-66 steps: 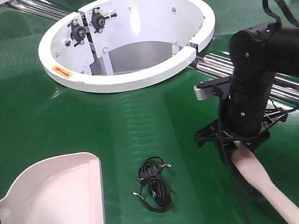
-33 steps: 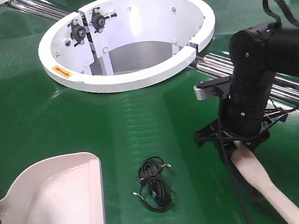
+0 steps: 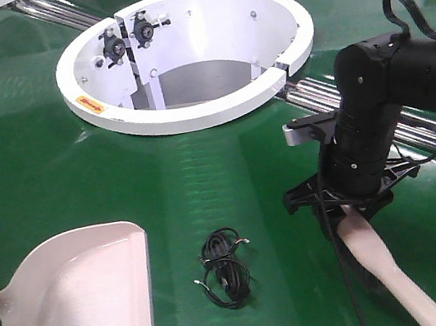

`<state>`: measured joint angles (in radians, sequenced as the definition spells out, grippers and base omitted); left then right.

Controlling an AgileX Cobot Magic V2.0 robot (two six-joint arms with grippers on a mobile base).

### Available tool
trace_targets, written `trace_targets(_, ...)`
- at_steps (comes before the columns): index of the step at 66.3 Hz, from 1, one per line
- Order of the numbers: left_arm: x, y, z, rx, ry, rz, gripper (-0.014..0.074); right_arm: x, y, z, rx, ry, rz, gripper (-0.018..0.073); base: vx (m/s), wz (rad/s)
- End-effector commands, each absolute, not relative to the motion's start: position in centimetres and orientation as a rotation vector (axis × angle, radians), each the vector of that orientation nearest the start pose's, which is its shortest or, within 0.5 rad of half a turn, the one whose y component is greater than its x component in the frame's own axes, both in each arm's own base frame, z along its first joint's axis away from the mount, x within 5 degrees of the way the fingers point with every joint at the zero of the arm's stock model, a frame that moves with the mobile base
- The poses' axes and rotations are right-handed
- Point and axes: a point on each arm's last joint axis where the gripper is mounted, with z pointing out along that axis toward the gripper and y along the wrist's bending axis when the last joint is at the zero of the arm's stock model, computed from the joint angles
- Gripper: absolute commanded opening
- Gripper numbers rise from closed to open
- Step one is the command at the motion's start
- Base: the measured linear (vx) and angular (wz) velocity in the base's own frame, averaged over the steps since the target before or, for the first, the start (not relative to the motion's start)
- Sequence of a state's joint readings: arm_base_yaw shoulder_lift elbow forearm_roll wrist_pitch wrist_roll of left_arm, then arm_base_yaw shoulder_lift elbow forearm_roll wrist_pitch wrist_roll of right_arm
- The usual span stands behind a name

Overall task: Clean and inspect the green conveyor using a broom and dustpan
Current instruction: 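Reach the left gripper down and grasp the pink dustpan handle, then slide the held dustpan with the left gripper under the black cable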

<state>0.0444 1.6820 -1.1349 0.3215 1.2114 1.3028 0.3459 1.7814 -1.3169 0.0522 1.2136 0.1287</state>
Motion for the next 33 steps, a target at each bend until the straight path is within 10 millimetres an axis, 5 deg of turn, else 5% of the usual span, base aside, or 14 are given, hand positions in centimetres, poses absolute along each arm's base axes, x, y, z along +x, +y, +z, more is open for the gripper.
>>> trace_targets(1,29.23,4.22,23.61,2.089,2.654,0.333,0.0507,31.21,11.68,25.23,-0.321,3.089,0.088,-0.0008,0.00,0.00)
trace_targets(16,29.23,4.22,23.61,2.024,2.697,0.342,0.0393,31.20,11.68,25.23,-0.322,3.090,0.088,-0.0008,0.00,0.00)
trace_targets(33,29.20,4.20,23.69,2.022,2.695,0.346,0.0115,31.20,11.68,25.23,-0.322,3.090,0.088,-0.0008,0.00,0.00)
